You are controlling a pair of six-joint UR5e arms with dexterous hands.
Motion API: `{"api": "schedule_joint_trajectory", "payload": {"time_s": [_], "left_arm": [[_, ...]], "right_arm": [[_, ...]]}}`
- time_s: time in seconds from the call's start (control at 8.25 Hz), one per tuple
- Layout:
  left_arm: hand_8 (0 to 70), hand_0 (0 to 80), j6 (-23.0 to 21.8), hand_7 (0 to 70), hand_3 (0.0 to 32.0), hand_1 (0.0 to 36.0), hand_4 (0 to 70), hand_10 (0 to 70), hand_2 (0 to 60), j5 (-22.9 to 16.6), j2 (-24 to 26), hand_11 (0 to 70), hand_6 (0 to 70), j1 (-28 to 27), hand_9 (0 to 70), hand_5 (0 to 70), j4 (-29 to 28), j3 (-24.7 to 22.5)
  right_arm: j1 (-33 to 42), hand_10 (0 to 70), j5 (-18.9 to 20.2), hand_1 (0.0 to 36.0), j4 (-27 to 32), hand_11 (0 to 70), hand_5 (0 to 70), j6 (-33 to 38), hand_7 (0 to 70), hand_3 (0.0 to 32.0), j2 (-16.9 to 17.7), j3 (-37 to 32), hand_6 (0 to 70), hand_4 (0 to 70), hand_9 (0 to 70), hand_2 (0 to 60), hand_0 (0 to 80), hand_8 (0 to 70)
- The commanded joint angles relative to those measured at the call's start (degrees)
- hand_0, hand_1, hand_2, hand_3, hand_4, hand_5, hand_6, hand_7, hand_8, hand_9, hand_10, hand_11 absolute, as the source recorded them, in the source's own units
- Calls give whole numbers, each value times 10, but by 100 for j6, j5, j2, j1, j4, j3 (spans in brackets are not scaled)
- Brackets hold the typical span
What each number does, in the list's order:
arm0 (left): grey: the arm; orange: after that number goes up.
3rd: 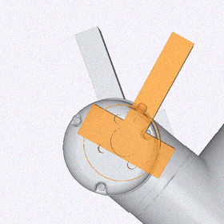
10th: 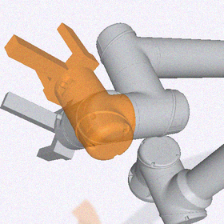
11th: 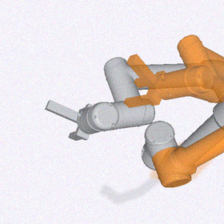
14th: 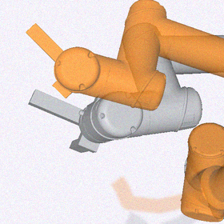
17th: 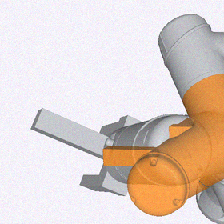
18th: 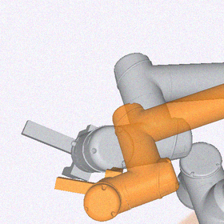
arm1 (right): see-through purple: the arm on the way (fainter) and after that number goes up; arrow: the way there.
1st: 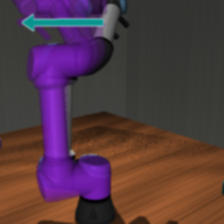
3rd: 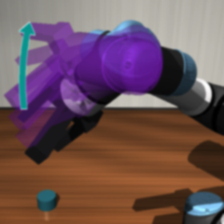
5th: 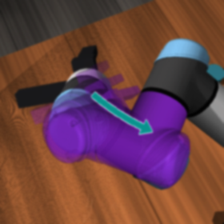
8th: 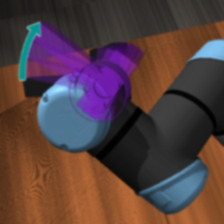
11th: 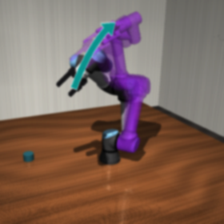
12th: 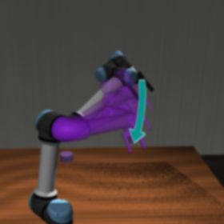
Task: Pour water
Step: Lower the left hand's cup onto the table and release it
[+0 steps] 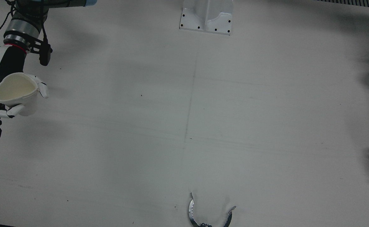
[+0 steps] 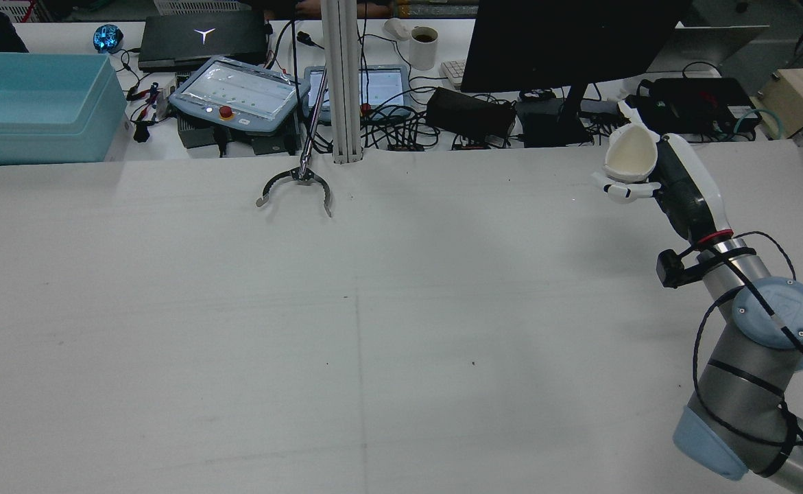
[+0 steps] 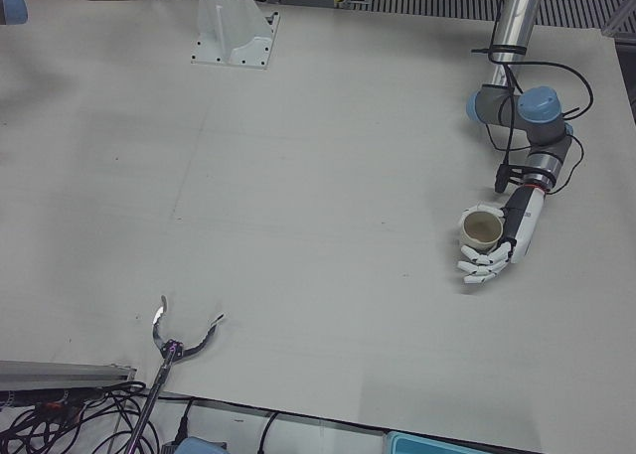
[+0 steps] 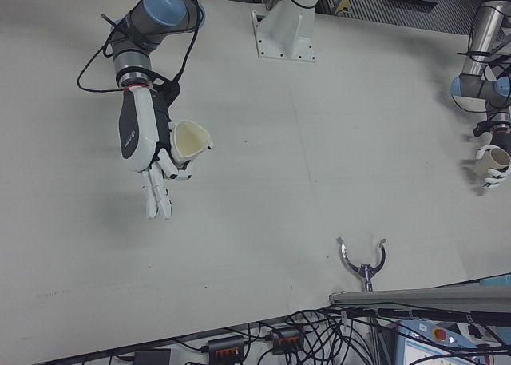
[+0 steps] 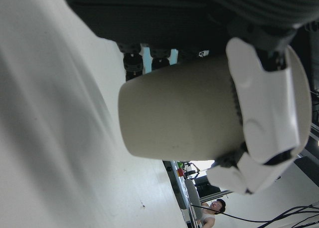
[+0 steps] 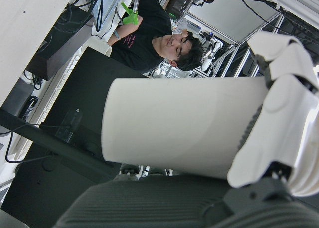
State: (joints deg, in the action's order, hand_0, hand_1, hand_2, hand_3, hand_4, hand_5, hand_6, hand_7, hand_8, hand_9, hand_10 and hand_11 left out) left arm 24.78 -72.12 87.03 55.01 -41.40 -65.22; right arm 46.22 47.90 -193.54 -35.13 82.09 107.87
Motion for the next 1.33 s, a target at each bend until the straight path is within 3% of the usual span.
{"api": "schedule_joint_trajectory", "payload": {"time_s": [0.0, 0.36, 0.73, 0.85, 0.97, 1.09, 1.21], "left_arm": [[193, 494, -139, 365, 0, 332, 408, 164, 600, -13, 86, 253, 312, -8, 273, 700, 18, 106], [196, 492, -298, 386, 0, 320, 441, 164, 600, -109, 210, 250, 325, -52, 279, 700, 256, 273], [185, 488, -386, 363, 0, 315, 433, 157, 600, -109, 175, 241, 310, -52, 262, 700, 256, 247], [158, 490, -447, 305, 0, 311, 423, 147, 600, -109, 166, 225, 279, -52, 221, 700, 256, 247], [82, 507, -456, 163, 0, 332, 392, 119, 600, -109, 148, 189, 196, -52, 100, 517, 256, 247], [47, 509, -465, 97, 0, 338, 356, 99, 600, -92, 139, 163, 152, -52, 39, 233, 256, 238], [34, 510, -465, 86, 0, 338, 342, 96, 600, -92, 139, 158, 139, -52, 26, 158, 256, 238]], "right_arm": [[-34, 73, 0, 147, 0, 112, 700, -20, 51, 0, 9, -12, 65, 247, 0, 322, 455, 3], [-51, 73, 0, 146, 0, 113, 700, -55, 48, 0, 9, -20, 65, 242, 0, 319, 453, 3], [-51, 74, 0, 146, 0, 114, 700, -47, 48, 0, 0, -20, 65, 241, 0, 319, 453, 3], [-51, 73, 0, 146, 0, 113, 700, -47, 50, 0, 0, -12, 64, 240, 0, 318, 455, 2], [-60, 74, 0, 149, 0, 114, 700, -47, 50, 0, 0, -12, 64, 245, 0, 328, 454, 2], [-60, 73, 0, 149, 0, 112, 700, -47, 48, 0, 0, -12, 64, 246, 0, 329, 454, 2], [-60, 73, 0, 149, 0, 113, 700, -47, 48, 0, -9, -12, 63, 245, 0, 331, 455, 2]]}}
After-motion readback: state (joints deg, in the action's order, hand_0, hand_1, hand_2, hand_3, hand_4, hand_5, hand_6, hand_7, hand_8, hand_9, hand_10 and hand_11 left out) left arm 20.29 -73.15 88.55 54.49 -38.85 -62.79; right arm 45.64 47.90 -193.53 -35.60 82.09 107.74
